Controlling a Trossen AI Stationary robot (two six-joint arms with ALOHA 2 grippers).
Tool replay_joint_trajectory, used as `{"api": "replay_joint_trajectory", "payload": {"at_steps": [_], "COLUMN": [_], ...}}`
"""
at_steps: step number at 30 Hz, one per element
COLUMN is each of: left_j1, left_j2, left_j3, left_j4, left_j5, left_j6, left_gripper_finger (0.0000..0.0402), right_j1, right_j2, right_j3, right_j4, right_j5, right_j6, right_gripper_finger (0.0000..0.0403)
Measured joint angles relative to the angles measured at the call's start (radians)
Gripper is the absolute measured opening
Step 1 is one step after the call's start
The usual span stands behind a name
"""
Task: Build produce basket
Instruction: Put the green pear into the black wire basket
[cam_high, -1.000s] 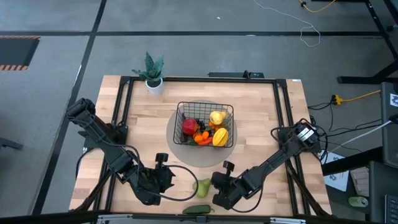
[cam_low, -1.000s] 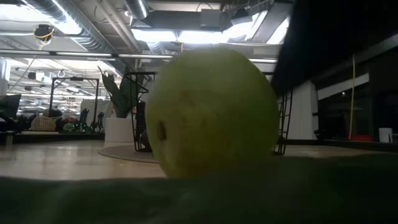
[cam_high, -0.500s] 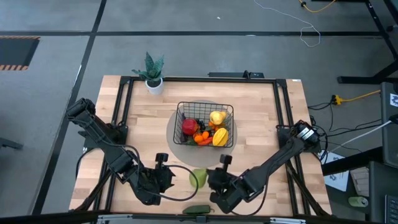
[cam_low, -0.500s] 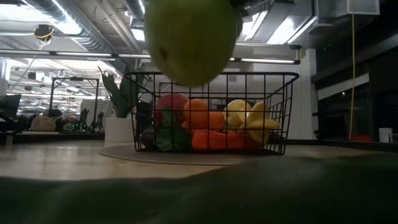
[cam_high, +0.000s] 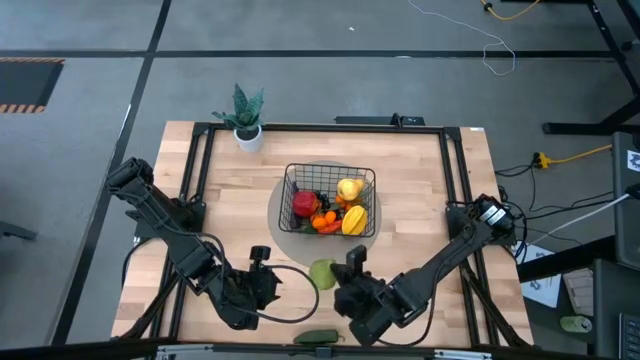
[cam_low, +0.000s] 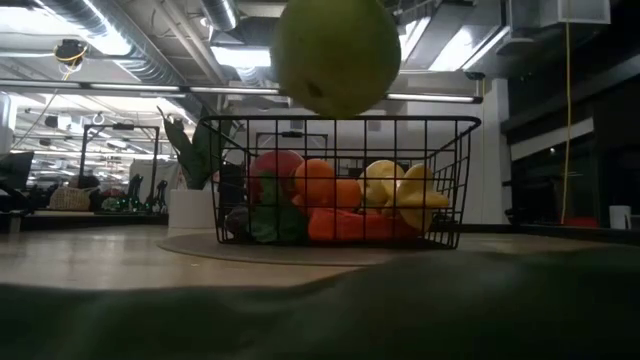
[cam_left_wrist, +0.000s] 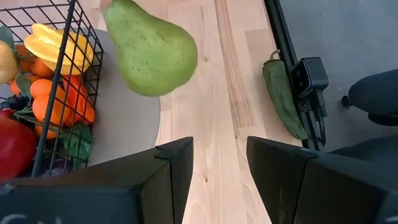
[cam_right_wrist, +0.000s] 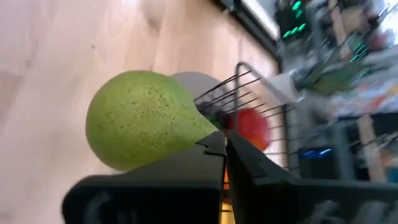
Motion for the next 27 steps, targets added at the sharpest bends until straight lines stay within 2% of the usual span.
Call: {"api": "replay_joint_trajectory", "payload": {"at_steps": [4,7,15,19,27], "left_j1": [-0.001,-0.001,0.0,0.0,0.0], "left_j2": [0.0,0.0,0.0,0.0,0.0], "left_j3": [0.0,0.0,0.0,0.0,0.0], "left_j4": [0.0,0.0,0.0,0.0,0.0], "left_j5": [0.0,0.0,0.0,0.0,-0.016], "left_j6": [0.0,0.0,0.0,0.0,0.0], "left_gripper_finger": [0.0137,0.0137,0.0137,0.0137,0.0137], "right_j1": [0.018,0.035,0.08,0.084,0.08], "right_j2": [0.0,0.0,0.0,0.0,0.001], "right_j3": [0.0,0.0,0.0,0.0,0.0], "right_j4": [-0.001,-0.001,0.0,0.001,0.007], "right_j5": [0.067,0.171,0.608,0.623,0.623], "right_j6": [-0.248,-0.449,-0.824,-0.946,-0.946], "right_gripper_finger": [0.0,0.0,0.0,0.0,0.0]}}
